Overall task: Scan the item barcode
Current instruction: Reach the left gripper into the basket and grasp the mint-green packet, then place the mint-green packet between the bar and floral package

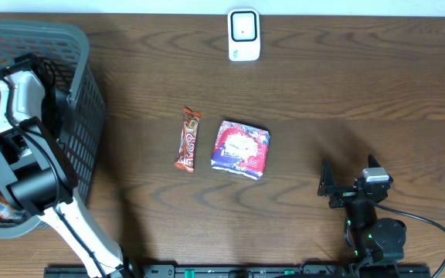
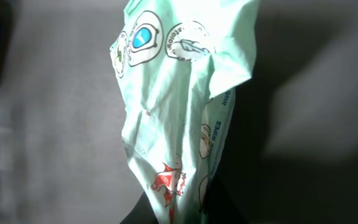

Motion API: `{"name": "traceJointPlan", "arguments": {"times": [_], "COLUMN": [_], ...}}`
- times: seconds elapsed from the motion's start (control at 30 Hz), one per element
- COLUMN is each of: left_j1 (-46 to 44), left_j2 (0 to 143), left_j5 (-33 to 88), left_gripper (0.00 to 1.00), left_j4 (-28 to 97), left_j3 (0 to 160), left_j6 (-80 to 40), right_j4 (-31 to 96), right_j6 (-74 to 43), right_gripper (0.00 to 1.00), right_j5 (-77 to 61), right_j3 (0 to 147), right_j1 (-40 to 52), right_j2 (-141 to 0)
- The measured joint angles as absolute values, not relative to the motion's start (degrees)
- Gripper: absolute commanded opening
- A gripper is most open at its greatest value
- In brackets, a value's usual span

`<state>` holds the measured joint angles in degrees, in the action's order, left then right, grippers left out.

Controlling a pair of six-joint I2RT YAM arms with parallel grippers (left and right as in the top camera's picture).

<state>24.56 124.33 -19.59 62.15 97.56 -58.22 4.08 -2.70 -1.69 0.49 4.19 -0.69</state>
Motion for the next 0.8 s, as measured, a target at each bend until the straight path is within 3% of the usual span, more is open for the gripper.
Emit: {"name": "traceJointPlan", "arguments": {"times": [0.2, 0.53, 0.8], "left_j1": [24.6, 24.6, 19.5], "left_j2": [115.2, 84.8, 70.5], "left_j5": [-17.7, -3.0, 14.6], "left_gripper": [0.08, 0.07, 0.08], "left_j4": [65.1, 64.5, 52.8], "left_j3": [96.9, 97.0, 97.0], "left_j6": [-58.0, -56.3, -38.3], "right_j4": [4.1, 4.1, 4.1], "right_j6": [-2.7, -2.7, -2.7], "right_gripper": [0.99, 0.99, 0.99], "right_j5": [-1.7, -1.7, -1.7], "right_j3": [0.5, 0.5, 0.5], "right_j1": [4.2, 4.2, 4.2], "right_j2": [-0.7, -0.7, -0.7]}}
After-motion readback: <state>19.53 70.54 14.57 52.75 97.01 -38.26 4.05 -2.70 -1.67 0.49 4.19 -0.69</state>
